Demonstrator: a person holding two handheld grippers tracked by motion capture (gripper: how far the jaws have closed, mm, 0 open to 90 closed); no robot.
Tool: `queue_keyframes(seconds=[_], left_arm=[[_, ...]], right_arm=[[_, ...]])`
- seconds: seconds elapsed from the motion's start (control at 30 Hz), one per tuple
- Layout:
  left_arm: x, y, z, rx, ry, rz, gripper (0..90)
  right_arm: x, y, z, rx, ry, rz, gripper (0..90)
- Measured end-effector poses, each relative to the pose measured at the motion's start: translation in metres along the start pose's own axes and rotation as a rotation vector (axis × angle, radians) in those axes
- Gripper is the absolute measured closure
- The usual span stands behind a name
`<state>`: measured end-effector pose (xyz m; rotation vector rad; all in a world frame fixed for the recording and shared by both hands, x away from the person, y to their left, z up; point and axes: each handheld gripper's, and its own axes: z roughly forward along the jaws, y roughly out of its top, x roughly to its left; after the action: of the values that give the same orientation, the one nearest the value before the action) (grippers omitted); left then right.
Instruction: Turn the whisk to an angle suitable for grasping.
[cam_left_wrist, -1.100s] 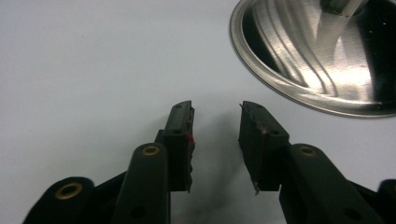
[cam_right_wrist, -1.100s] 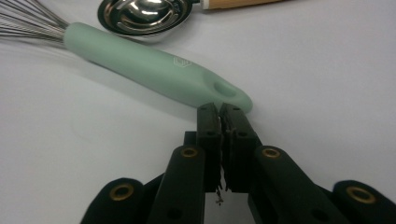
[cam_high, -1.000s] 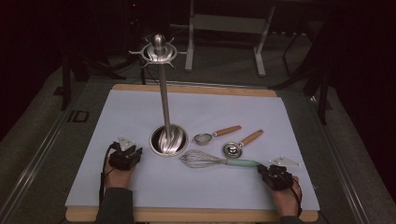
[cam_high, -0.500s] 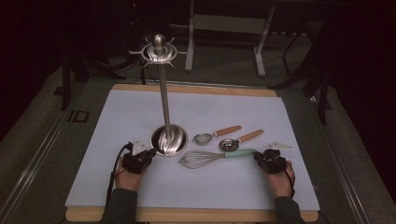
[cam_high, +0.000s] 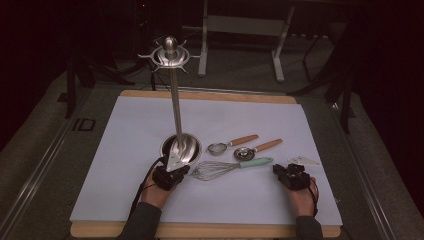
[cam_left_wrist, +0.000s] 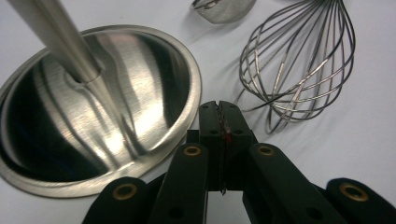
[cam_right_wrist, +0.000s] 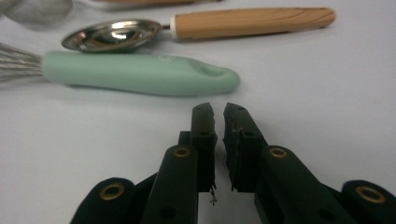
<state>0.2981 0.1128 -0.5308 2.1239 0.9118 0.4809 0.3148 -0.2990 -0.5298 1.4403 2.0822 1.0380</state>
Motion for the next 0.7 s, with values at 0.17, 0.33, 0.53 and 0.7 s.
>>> queue_keyframes(seconds=[0.17, 0.33, 0.53, 0.7], left_arm=[[-0.002, 0.001, 0.003, 0.007, -0.021, 0.014, 88.4], [-0.006, 0.001, 0.004, 0.01, -0.029, 0.016, 88.9], [-0.018, 0.003, 0.005, 0.016, -0.053, 0.034, 89.0], [-0.035, 0.006, 0.008, 0.023, -0.088, 0.076, 89.0]], right_arm=[[-0.003, 0.001, -0.007, -0.016, -0.001, 0.008, 81.2], [-0.004, 0.001, -0.01, -0.022, -0.006, 0.006, 81.0], [-0.002, 0.0, -0.009, -0.014, 0.002, -0.002, 79.3], [0.001, 0.001, -0.008, -0.015, 0.003, -0.012, 77.1]])
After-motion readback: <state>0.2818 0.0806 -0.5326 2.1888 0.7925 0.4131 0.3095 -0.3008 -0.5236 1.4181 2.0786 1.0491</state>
